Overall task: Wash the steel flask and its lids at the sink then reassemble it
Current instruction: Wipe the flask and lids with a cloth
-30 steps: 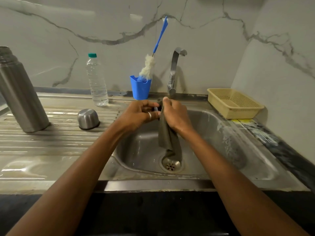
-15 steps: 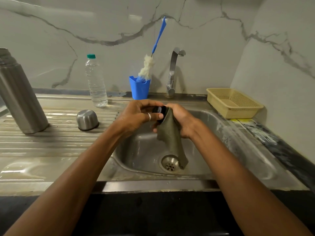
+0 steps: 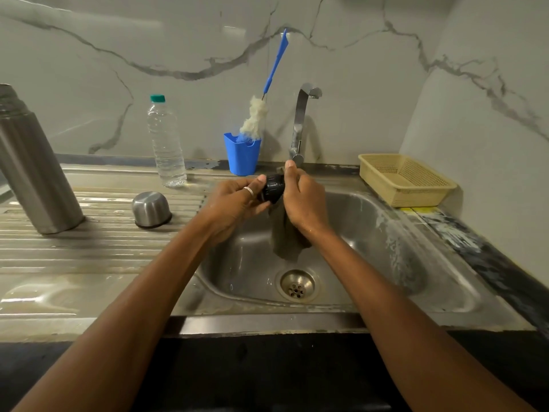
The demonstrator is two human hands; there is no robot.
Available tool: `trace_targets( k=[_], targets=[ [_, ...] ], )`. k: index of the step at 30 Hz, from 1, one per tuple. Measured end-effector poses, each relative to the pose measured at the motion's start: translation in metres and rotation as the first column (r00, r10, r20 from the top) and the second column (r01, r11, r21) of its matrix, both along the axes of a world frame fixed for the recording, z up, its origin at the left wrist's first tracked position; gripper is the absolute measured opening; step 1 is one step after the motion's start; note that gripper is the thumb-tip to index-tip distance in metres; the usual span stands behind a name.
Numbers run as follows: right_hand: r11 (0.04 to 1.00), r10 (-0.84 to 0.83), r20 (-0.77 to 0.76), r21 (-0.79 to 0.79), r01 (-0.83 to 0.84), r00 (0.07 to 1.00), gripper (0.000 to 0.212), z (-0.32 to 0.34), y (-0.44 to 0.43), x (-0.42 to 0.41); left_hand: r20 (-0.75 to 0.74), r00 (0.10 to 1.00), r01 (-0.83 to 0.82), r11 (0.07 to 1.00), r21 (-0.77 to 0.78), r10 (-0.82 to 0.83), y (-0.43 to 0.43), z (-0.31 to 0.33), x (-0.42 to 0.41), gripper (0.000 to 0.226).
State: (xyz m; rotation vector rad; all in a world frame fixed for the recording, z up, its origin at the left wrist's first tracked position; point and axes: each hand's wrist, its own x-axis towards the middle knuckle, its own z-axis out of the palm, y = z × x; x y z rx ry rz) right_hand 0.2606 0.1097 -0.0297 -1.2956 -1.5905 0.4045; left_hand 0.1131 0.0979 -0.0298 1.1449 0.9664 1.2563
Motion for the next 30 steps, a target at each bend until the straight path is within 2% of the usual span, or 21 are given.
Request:
trace_targets(
  k=[3, 5, 7, 9, 11, 13, 15, 18, 21, 23, 26, 28, 30],
  targets=[
    [0.983, 0.076, 0.038, 0.162, -0.081, 0.996, 0.037, -0.004, 0.000, -0.007, 0.042, 0.999, 0.001, 1.000, 0.000, -0.001, 0.000, 0.001, 0.003, 0.032],
    [0.977, 0.102, 0.036, 0.187, -0.107, 0.994, 0.033, -0.005, 0.000, -0.007, 0.054, 0.998, 0.012, 1.000, 0.019, -0.013, -0.002, 0.001, 0.003, 0.029],
    [0.990, 0.084, -0.030, 0.117, -0.080, 0.996, 0.039, -0.001, -0.001, -0.006, 0.041, 0.999, 0.008, 0.999, 0.050, -0.010, -0.005, 0.002, 0.004, 0.027],
    [0.999, 0.030, -0.064, -0.025, -0.032, 0.997, 0.050, 0.004, -0.001, -0.006, -0.026, 0.999, -0.028, 0.992, 0.123, 0.031, -0.008, 0.003, 0.006, 0.025],
    [0.969, 0.004, -0.114, -0.245, -0.032, 0.993, 0.057, 0.006, 0.002, -0.006, -0.178, 0.976, -0.084, 0.968, 0.236, 0.128, -0.011, 0.005, 0.007, 0.021],
    [0.904, 0.018, -0.227, -0.412, -0.113, 0.974, 0.057, 0.005, 0.003, -0.005, -0.345, 0.911, -0.098, 0.934, 0.345, 0.223, -0.010, 0.005, 0.005, 0.025],
    [0.880, 0.024, -0.287, -0.448, -0.156, 0.958, 0.057, 0.006, 0.003, -0.004, -0.433, 0.862, -0.077, 0.913, 0.400, 0.262, -0.008, 0.004, 0.002, 0.038],
    [0.882, -0.035, -0.326, -0.455, -0.124, 0.945, 0.056, 0.006, 0.006, -0.001, -0.540, 0.786, -0.033, 0.891, 0.452, 0.303, -0.003, 0.001, 0.002, 0.064],
    [0.867, -0.065, -0.347, -0.483, -0.119, 0.936, 0.053, 0.003, 0.008, 0.003, -0.605, 0.677, -0.006, 0.825, 0.565, 0.419, 0.000, -0.003, 0.003, 0.068],
    [0.836, -0.029, -0.437, -0.503, -0.218, 0.899, 0.053, 0.004, 0.005, 0.004, -0.588, 0.690, -0.001, 0.813, 0.582, 0.422, 0.000, -0.004, 0.003, 0.067],
    [0.784, 0.024, -0.540, -0.512, -0.351, 0.841, 0.054, 0.006, 0.000, 0.001, -0.539, 0.771, -0.005, 0.849, 0.528, 0.340, -0.001, -0.004, 0.003, 0.070],
    [0.761, 0.055, -0.565, -0.510, -0.401, 0.823, 0.054, 0.006, -0.002, -0.002, -0.488, 0.846, 0.021, 0.901, 0.433, 0.214, -0.003, -0.002, 0.004, 0.079],
    [0.748, 0.091, -0.528, -0.524, -0.408, 0.845, 0.054, 0.005, -0.001, -0.002, -0.500, 0.855, 0.067, 0.927, 0.370, 0.138, -0.004, -0.004, 0.003, 0.089]
  ],
)
